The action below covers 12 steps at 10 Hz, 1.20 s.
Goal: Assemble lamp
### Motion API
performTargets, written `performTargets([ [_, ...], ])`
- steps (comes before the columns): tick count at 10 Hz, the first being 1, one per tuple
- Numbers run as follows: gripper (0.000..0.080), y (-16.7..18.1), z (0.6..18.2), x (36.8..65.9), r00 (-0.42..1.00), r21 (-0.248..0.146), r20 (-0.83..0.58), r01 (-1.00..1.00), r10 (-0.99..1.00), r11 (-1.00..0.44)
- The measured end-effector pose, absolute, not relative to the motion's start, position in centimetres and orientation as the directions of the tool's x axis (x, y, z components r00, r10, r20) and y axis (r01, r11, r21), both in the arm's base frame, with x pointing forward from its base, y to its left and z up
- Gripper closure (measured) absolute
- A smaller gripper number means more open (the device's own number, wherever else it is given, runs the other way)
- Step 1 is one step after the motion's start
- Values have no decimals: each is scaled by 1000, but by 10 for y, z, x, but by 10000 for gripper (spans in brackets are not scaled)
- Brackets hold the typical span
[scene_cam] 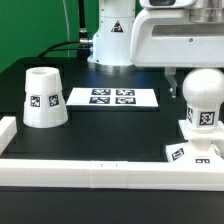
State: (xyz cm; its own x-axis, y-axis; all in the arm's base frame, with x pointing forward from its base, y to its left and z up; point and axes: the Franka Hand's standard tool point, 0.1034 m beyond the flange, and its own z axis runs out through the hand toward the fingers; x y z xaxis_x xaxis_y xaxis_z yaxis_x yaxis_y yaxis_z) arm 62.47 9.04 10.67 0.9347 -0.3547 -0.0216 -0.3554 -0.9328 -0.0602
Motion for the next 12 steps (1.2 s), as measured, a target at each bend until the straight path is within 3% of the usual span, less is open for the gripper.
performTargets([
  [7,223,94,107,624,625,-78,-103,-781,-774,-620],
  [10,208,95,107,624,601,-75,-108,-799,-792,-597],
  [11,121,95,107,624,605,-76,-107,-796,-789,-600],
  [12,121,96,107,620,640,-64,-110,-768,-760,-637],
])
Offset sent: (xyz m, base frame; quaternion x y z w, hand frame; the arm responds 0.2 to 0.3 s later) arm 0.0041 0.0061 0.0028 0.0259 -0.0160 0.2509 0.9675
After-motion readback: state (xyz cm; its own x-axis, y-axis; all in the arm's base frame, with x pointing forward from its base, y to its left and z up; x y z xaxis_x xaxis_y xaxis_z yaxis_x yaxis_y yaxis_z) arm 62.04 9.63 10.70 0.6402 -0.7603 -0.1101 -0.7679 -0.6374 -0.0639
